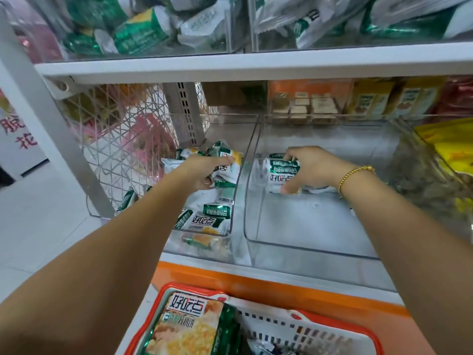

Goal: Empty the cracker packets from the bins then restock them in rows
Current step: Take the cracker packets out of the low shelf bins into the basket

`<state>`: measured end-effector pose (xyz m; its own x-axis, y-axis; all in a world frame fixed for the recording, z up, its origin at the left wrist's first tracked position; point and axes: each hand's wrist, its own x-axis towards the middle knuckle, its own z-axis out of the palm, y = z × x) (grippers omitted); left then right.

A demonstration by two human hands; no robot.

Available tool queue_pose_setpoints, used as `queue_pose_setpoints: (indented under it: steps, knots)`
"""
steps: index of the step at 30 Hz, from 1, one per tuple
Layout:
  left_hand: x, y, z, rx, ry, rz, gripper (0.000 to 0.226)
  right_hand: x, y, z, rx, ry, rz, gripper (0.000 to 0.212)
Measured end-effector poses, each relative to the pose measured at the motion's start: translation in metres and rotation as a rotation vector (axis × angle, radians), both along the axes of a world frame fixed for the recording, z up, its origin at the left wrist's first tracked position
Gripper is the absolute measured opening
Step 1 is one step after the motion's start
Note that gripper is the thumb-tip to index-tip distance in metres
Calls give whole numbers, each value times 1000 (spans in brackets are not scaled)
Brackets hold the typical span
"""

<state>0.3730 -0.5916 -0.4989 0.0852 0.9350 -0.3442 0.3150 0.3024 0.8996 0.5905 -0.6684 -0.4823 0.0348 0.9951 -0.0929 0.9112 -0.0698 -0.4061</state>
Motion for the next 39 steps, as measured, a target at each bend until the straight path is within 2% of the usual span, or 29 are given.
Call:
queue_pose_setpoints:
  steps: [4,8,10,11,12,14,16,19,22,24,26,29,33,35,37,39]
  knots:
    - [-14,-34,16,113,-71,138,36,-5,-28,25,79,-6,-29,60]
    - [-41,-94,37,296,-162,204,31,-3,-64,54,245,-63,-50,70]
    - [-52,-131,40,390,-259,134,25,-2,-92,69,313,23,-72,71]
    - [-57,-150,40,404,-310,37,29,-3,-107,74,332,91,-67,68]
    - [-60,-170,37,395,-335,-80,40,-4,-123,76,337,155,-50,64]
    - [-65,-201,25,347,-198,-279,57,-7,-155,74,313,274,-6,58]
    - [-61,-227,3,258,-43,-387,46,-9,-185,62,250,322,36,57]
    - [-47,-254,-48,15,46,-478,31,-10,-220,26,14,115,89,63]
    - [-37,-271,-115,-158,200,-552,37,-22,-244,-30,-302,-94,175,50]
    - [-33,-283,-164,-206,249,-666,39,-31,-251,-73,-435,-186,168,54]
    - [-30,-296,-201,-266,258,-701,57,-37,-254,-116,-524,-238,139,59]
    - [-18,-319,-231,-335,278,-692,55,-41,-257,-165,-639,-176,72,62]
    - [-6,-341,-250,-356,291,-804,59,-47,-262,-200,-658,-120,-13,46]
    - [-2,-348,-257,-370,317,-815,57,-48,-264,-211,-613,-117,-58,49]
    - [3,-352,-261,-357,356,-843,45,-47,-264,-217,-564,-120,-102,55]
    - [7,-351,-256,-338,363,-889,24,-44,-263,-219,-524,-112,-120,54]
